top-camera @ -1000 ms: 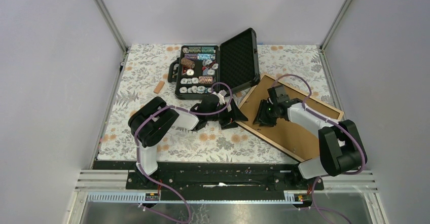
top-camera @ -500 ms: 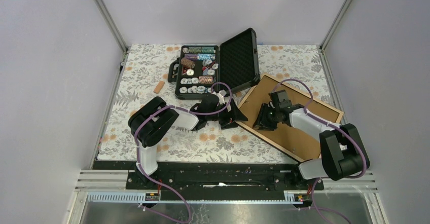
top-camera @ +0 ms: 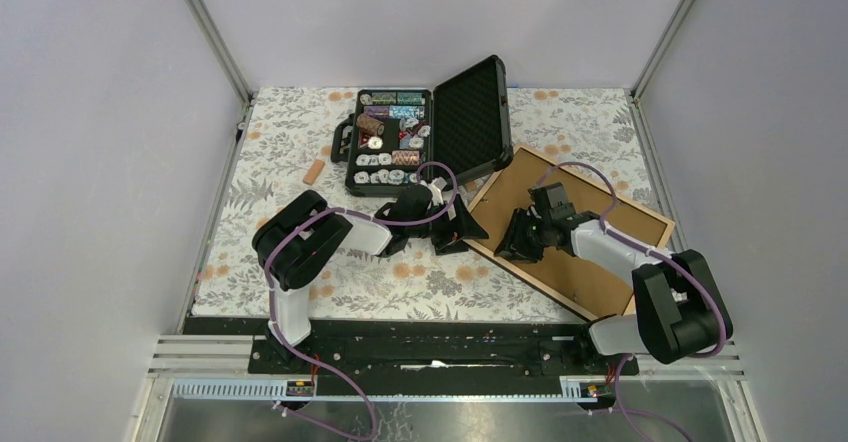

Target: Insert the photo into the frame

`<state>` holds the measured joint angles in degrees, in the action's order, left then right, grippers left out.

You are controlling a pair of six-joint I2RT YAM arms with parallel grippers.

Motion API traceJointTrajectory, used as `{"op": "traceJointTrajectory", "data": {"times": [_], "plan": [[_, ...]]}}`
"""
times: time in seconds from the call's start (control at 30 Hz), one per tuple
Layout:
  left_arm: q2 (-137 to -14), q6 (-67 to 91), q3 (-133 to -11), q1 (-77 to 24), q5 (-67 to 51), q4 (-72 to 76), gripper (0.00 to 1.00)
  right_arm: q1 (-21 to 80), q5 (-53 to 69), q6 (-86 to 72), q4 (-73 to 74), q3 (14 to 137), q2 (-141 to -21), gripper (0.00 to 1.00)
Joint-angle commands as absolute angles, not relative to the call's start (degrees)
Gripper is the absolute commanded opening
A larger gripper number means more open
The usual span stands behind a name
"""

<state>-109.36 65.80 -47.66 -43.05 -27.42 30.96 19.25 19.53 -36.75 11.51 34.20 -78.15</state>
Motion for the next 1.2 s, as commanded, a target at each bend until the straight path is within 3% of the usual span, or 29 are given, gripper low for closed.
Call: {"op": "traceJointTrajectory", "data": {"times": [0.0, 0.17, 0.77, 1.17], "plan": [[-110.32, 63.24, -48.95, -42.97, -25.84, 30.91, 0.86, 21.65, 17.33, -34.70, 21.79, 39.70, -78.21, 0.44], [-108.62, 62.13, -47.87, -42.89, -25.19, 29.55, 0.86, 20.83, 10.91, -33.12, 24.60, 43.91, -75.60, 0.52], [-109.42, 63.01, -47.73, -42.89, -25.63, 31.10, 0.86, 20.50, 16.25, -29.74, 16.79, 41.42, -86.24, 0.52], [-109.02, 63.24, -47.08, -42.89, -25.55, 31.74, 0.86, 22.69, 21.81, -34.44, 17.87, 33.85, -81.72, 0.51]]}}
